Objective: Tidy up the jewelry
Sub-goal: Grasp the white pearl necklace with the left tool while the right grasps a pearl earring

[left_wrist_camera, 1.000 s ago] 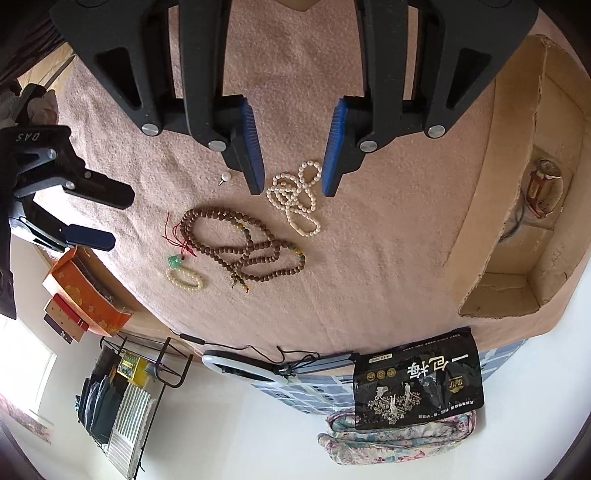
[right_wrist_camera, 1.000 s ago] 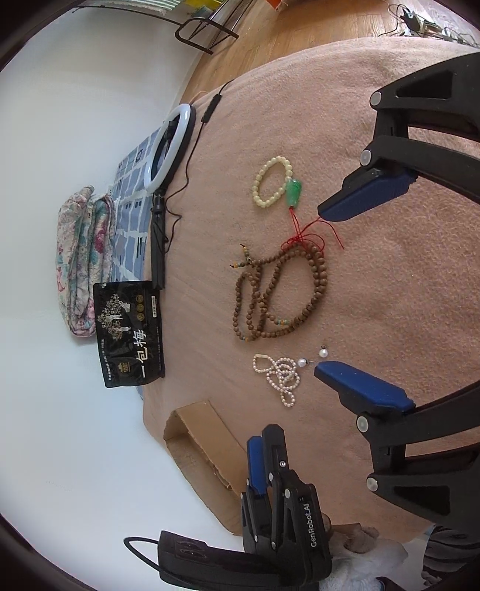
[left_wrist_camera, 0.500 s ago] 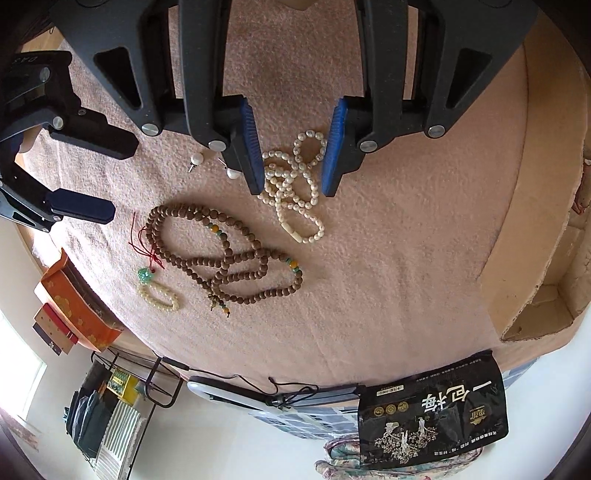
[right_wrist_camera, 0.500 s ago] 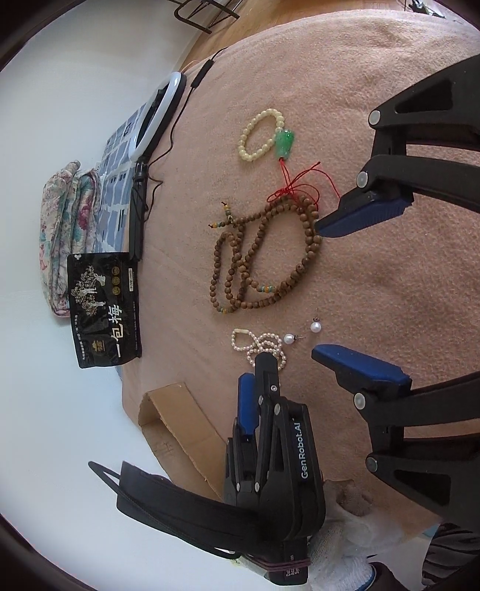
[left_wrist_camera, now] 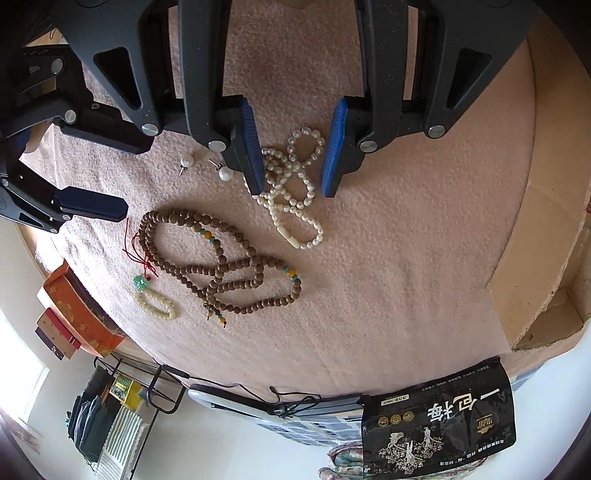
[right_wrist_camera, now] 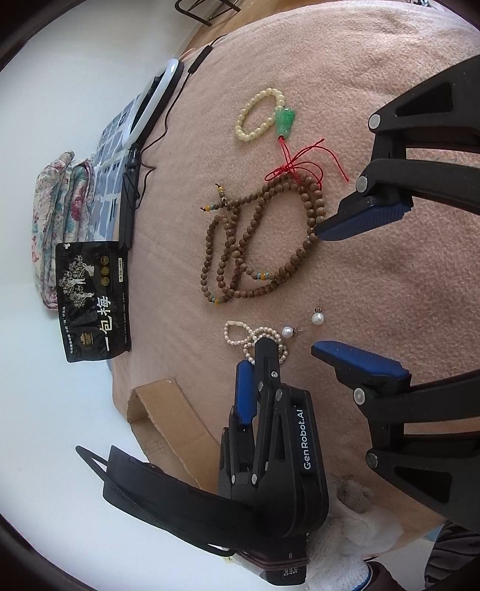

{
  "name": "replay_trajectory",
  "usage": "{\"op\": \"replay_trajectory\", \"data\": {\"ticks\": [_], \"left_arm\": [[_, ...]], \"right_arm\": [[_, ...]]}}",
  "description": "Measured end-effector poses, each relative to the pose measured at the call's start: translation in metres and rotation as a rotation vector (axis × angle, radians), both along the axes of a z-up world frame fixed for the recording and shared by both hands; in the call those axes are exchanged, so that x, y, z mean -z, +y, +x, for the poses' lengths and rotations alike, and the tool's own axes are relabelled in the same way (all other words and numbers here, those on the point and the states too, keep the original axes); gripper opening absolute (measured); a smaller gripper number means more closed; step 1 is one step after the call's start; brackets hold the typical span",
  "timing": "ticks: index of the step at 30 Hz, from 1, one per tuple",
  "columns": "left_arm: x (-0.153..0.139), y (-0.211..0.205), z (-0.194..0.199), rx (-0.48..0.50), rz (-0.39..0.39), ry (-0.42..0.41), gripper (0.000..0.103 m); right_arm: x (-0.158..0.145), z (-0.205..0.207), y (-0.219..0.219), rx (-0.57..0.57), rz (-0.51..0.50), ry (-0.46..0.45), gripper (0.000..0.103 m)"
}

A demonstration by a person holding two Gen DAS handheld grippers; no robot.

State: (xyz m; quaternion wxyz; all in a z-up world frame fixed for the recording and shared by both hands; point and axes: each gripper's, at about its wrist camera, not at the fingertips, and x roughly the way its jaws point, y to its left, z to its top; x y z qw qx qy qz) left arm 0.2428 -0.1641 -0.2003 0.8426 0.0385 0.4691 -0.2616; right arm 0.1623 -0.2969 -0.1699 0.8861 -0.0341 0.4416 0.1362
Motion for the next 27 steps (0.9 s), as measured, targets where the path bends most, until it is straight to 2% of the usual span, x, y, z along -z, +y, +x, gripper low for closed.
{"op": "replay_trajectory", "data": {"ticks": [5, 10, 14, 23, 27], "left_arm": [[-0.008, 0.012, -0.008, 0.006, -0.026, -0.004, 0.032], [-0.006, 0.011, -0.019, 0.052, 0.010, -0.014, 0.032], [-0.002, 0.002, -0.026, 0.079, 0.062, -0.049, 0.032], [0.004, -0.005, -0.014, 0.059, 0.075, -0.058, 0.032], [0.005, -0.004, -0.008, 0.036, 0.074, -0.062, 0.032]], "right_arm": [[0.001, -0.001, -0.001, 0.001, 0.006, 0.003, 0.059], [0.003, 0.001, -0.003, 0.004, 0.012, 0.012, 0.059], [0.006, 0.001, -0.003, 0.004, 0.015, 0.030, 0.053], [0.008, 0.005, 0.001, -0.016, 0.006, 0.039, 0.052], [0.012, 0.010, 0.008, -0.029, 0.004, 0.048, 0.048]]}}
